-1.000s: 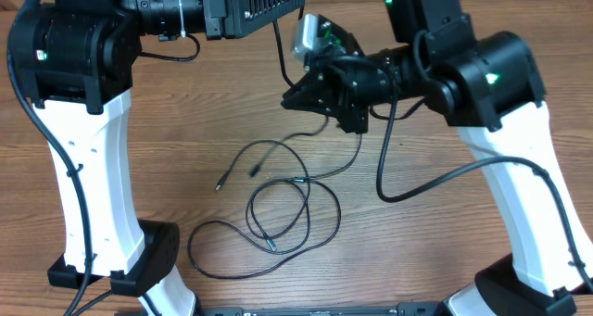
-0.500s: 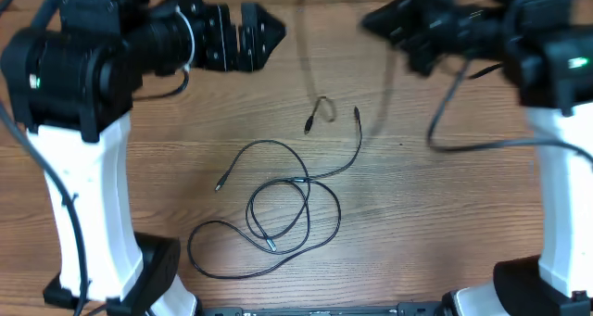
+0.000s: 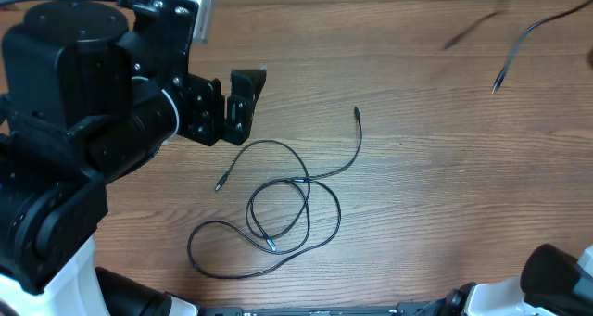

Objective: Untangle cables

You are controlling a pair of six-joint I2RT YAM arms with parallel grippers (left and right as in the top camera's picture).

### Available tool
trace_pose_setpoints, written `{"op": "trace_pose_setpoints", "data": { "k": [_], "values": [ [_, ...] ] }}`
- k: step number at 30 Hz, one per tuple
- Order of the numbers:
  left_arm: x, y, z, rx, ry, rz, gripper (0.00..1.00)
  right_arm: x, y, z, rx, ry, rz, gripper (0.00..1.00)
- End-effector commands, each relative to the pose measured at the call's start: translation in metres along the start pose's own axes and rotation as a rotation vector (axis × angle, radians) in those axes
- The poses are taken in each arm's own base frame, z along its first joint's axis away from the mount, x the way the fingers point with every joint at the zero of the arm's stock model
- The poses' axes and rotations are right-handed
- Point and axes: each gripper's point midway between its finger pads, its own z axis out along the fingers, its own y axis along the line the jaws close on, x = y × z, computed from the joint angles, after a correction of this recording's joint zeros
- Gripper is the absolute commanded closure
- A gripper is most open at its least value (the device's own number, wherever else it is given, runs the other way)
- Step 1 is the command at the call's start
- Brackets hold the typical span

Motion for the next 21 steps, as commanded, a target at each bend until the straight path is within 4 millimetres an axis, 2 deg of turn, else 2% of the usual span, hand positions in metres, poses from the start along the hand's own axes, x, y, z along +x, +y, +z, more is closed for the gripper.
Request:
{"op": "trace_pose_setpoints", "data": {
  "k": [1,3,6,14,17,21],
  "values": [
    [0.007,0.005,0.006,-0.028,0.038,0.093,0.01,-0.027,-0.020,-0.018,0.063,-0.075,0.075,0.96],
    [0.007,0.002,0.006,-0.014,0.040,0.089,0.00,-0.041,-0.031,-0.025,0.088,-0.128,0.086,0.96],
    [0.007,0.002,0.006,-0.014,0.041,0.087,0.00,-0.051,-0.038,-0.029,0.099,-0.172,0.091,0.96],
    [0.005,0.008,0.015,-0.045,0.048,0.099,0.00,-0.019,-0.040,-0.019,0.085,-0.087,0.168,0.96],
    [-0.016,0.020,0.022,-0.117,-0.022,0.112,0.00,-0.015,-0.046,-0.020,0.128,-0.073,0.199,0.96],
    [-0.044,0.044,0.015,-0.274,-0.130,0.146,0.00,-0.011,-0.052,-0.022,0.168,-0.057,0.228,0.96]
  ]
}}
